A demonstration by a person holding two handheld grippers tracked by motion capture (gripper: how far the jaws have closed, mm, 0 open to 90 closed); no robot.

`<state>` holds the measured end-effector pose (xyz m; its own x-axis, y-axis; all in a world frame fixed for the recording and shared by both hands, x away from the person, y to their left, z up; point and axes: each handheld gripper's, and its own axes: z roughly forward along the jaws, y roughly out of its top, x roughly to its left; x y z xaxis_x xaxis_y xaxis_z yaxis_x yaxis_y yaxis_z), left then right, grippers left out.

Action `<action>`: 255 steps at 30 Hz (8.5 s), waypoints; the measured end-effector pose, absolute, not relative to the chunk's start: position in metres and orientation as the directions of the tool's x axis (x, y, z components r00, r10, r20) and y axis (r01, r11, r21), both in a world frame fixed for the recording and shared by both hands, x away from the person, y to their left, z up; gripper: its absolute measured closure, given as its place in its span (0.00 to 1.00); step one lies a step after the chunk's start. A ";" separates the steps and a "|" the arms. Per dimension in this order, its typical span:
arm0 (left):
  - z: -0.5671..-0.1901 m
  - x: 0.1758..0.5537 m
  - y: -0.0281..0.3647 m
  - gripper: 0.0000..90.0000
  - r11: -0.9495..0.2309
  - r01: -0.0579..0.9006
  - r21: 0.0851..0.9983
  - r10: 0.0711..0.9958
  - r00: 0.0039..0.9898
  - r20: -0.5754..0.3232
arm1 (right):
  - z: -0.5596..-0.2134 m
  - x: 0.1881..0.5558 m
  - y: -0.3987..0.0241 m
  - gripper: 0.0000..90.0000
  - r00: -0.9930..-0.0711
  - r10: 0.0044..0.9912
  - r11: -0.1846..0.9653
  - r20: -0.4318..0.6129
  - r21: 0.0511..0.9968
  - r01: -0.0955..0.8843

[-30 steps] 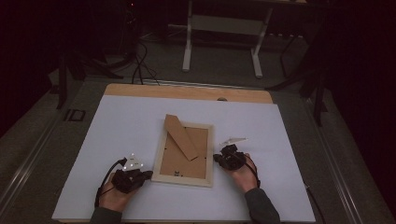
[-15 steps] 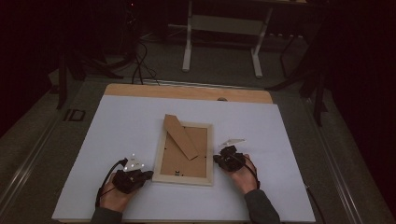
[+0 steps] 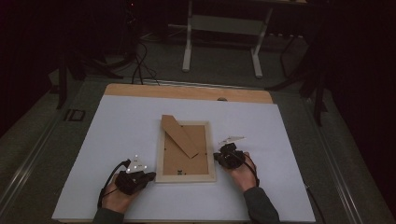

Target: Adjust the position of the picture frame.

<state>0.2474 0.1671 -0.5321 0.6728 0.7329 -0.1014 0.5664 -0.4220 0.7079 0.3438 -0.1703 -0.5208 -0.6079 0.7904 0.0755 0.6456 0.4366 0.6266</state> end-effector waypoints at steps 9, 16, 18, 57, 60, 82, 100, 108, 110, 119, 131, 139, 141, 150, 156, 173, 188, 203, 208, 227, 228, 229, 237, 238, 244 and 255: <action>-0.531 0.244 0.159 1.00 -0.442 0.555 0.705 0.714 0.693 -0.098 | -0.521 0.345 -0.172 1.00 -0.595 0.800 0.432 0.068 0.622 0.653; -0.530 0.242 0.151 1.00 -0.459 0.534 0.710 0.698 0.711 -0.084 | -0.522 0.347 -0.174 1.00 -0.583 0.810 0.420 0.071 0.623 0.660; -0.530 0.242 0.150 1.00 -0.456 0.536 0.711 0.698 0.711 -0.088 | -0.522 0.348 -0.175 1.00 -0.581 0.811 0.421 0.067 0.623 0.659; -0.535 0.233 0.100 1.00 -0.525 0.489 0.696 0.637 0.769 -0.059 | -0.520 0.359 -0.198 1.00 -0.534 0.844 0.398 0.050 0.609 0.686; -0.535 0.234 0.093 1.00 -0.530 0.483 0.698 0.629 0.775 -0.058 | -0.519 0.359 -0.202 1.00 -0.527 0.849 0.401 0.030 0.612 0.681; -0.537 0.248 0.037 1.00 -0.522 0.465 0.715 0.567 0.815 -0.117 | -0.504 0.340 -0.205 1.00 -0.545 0.838 0.384 0.031 0.676 0.629; -0.538 0.257 0.017 1.00 -0.515 0.454 0.727 0.564 0.818 -0.111 | -0.508 0.320 -0.170 1.00 -0.637 0.769 0.439 0.050 0.683 0.584; -0.540 0.261 0.012 1.00 -0.501 0.455 0.736 0.564 0.817 -0.121 | -0.513 0.303 -0.152 1.00 -0.689 0.723 0.493 0.048 0.663 0.563; -0.540 0.261 0.011 1.00 -0.500 0.452 0.739 0.564 0.817 -0.119 | -0.512 0.300 -0.152 1.00 -0.690 0.722 0.495 0.051 0.659 0.567; -0.536 0.265 0.022 1.00 -0.498 0.447 0.743 0.578 0.810 -0.100 | -0.509 0.295 -0.153 1.00 -0.708 0.705 0.523 0.042 0.644 0.559; -0.518 0.288 0.104 1.00 -0.353 0.519 0.778 0.741 0.664 -0.106 | -0.508 0.297 -0.165 1.00 -0.703 0.711 0.553 -0.002 0.619 0.558; -0.518 0.304 0.148 1.00 -0.278 0.552 0.786 0.808 0.577 -0.120 | -0.507 0.298 -0.182 1.00 -0.684 0.729 0.545 -0.012 0.616 0.569; -0.518 0.310 0.156 1.00 -0.253 0.565 0.785 0.821 0.555 -0.134 | -0.507 0.298 -0.184 1.00 -0.682 0.732 0.542 -0.011 0.616 0.572; -0.531 0.335 0.155 1.00 -0.275 0.610 0.743 0.820 0.552 -0.151 | -0.503 0.300 -0.212 1.00 -0.596 0.803 0.438 0.031 0.648 0.624; -0.536 0.338 0.153 1.00 -0.298 0.620 0.726 0.813 0.563 -0.147 | -0.510 0.296 -0.238 1.00 -0.511 0.859 0.380 0.027 0.635 0.672; -0.538 0.333 0.147 1.00 -0.330 0.616 0.715 0.799 0.586 -0.136 | -0.521 0.299 -0.237 1.00 -0.501 0.862 0.357 0.075 0.613 0.705; -0.539 0.319 0.148 1.00 -0.304 0.627 0.717 0.813 0.563 -0.148 | -0.523 0.305 -0.240 1.00 -0.502 0.858 0.339 0.105 0.619 0.708; -0.538 0.298 0.149 1.00 -0.306 0.627 0.716 0.836 0.538 -0.113 | -0.523 0.319 -0.233 1.00 -0.494 0.865 0.335 0.089 0.629 0.701; -0.538 0.295 0.150 1.00 -0.297 0.630 0.718 0.842 0.528 -0.115 | -0.524 0.324 -0.231 1.00 -0.499 0.862 0.339 0.088 0.633 0.696; -0.538 0.293 0.157 1.00 -0.280 0.642 0.714 0.845 0.517 -0.134 | -0.526 0.338 -0.224 1.00 -0.506 0.857 0.331 0.100 0.645 0.689; -0.538 0.293 0.157 1.00 -0.281 0.641 0.714 0.845 0.518 -0.133 | -0.526 0.339 -0.224 1.00 -0.504 0.857 0.330 0.101 0.644 0.690; -0.538 0.293 0.158 1.00 -0.281 0.642 0.713 0.845 0.518 -0.133 | -0.526 0.339 -0.223 1.00 -0.503 0.859 0.330 0.098 0.646 0.688; -0.538 0.292 0.163 1.00 -0.260 0.655 0.710 0.853 0.500 -0.149 | -0.526 0.342 -0.216 1.00 -0.505 0.860 0.338 0.082 0.650 0.681; -0.538 0.293 0.164 1.00 -0.259 0.655 0.710 0.853 0.499 -0.150 | -0.526 0.343 -0.215 1.00 -0.504 0.860 0.337 0.082 0.651 0.680; -0.538 0.293 0.168 1.00 -0.242 0.661 0.710 0.861 0.484 -0.158 | -0.527 0.346 -0.210 1.00 -0.503 0.860 0.330 0.086 0.658 0.677; -0.537 0.296 0.169 1.00 -0.241 0.653 0.718 0.859 0.488 -0.155 | -0.527 0.345 -0.208 1.00 -0.488 0.867 0.310 0.099 0.660 0.684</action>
